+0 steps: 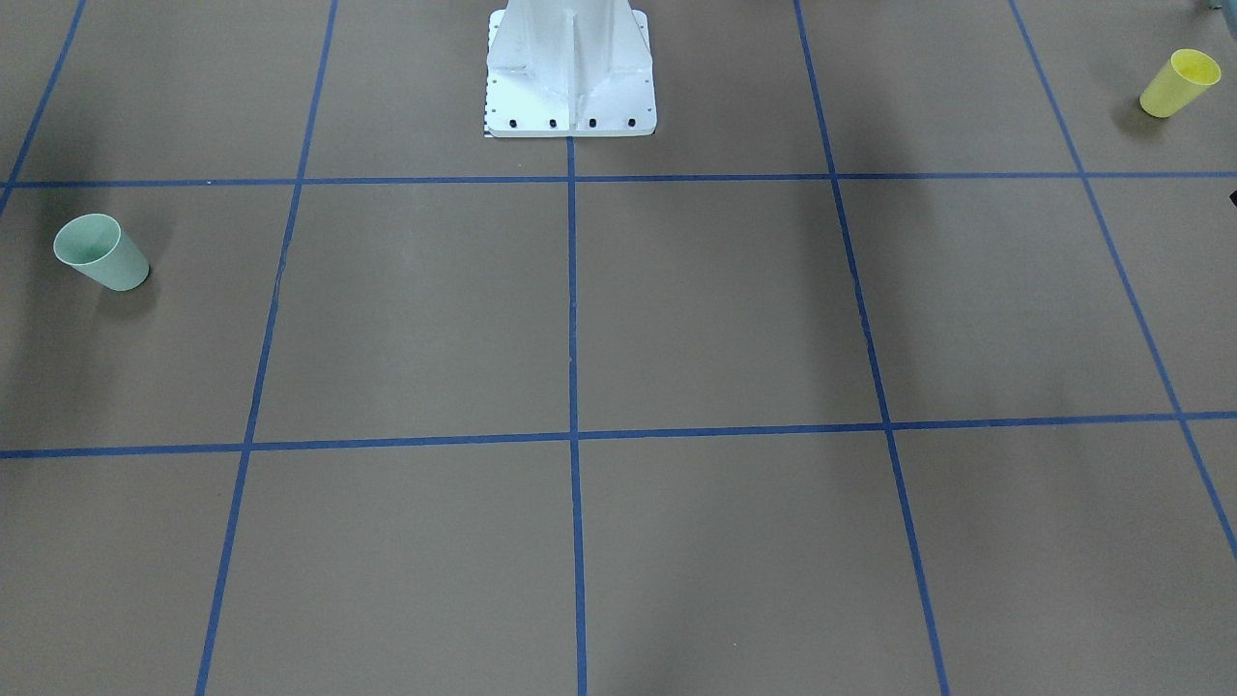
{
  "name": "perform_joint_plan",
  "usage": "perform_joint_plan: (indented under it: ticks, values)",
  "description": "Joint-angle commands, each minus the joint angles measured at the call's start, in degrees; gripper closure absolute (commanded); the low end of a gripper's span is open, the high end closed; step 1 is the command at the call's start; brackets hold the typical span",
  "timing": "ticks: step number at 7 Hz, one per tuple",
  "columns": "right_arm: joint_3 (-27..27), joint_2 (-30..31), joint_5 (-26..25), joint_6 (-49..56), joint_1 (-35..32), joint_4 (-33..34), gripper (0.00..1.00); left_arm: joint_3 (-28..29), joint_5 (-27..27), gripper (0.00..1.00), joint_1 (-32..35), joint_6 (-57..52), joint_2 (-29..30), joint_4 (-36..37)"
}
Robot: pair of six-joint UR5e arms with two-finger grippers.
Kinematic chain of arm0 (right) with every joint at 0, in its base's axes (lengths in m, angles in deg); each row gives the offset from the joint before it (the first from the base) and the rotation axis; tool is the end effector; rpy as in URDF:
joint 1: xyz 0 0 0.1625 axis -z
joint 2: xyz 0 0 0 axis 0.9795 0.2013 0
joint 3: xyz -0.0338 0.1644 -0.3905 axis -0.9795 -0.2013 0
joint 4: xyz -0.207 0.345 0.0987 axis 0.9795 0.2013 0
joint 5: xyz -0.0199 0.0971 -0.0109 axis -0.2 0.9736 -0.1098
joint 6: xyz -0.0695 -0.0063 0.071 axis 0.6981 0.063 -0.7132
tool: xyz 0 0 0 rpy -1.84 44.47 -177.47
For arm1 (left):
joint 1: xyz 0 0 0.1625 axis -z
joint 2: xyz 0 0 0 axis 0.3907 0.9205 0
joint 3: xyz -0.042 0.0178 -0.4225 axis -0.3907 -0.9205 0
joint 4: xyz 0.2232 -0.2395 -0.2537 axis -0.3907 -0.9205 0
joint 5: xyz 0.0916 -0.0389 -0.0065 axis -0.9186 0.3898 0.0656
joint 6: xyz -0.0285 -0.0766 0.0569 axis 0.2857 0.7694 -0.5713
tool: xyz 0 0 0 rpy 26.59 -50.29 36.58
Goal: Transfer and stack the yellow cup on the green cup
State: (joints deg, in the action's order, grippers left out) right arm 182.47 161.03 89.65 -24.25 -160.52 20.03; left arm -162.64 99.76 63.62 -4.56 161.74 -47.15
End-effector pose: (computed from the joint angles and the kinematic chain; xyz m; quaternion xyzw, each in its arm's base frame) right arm -0.0021 -0.4699 0.5953 -0.0101 -0.3907 0.0181 0.9203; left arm -0.0386 -0.4196 0.5880 0.0741 0.3894 -0.0124 0.9180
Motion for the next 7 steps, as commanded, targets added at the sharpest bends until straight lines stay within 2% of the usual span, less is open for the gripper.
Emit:
perform_joint_plan:
  ticks: [1,2,7]
  values:
    - [-1.7,0.4,2.7,0.3,-0.1,-2.0,0.0,-0.1,0.2,0.0,0.0,0.5,-0.5,-0.4]
    - [-2.7,0.4,2.5,0.2,-0.1,-4.8,0.0,-0.1,0.5,0.0,0.0,1.1,-0.7,-0.8]
    - [-2.9,0.3,2.0,-0.3,0.1,-6.2,0.0,-0.2,0.7,0.0,-0.2,1.1,-2.1,-1.9]
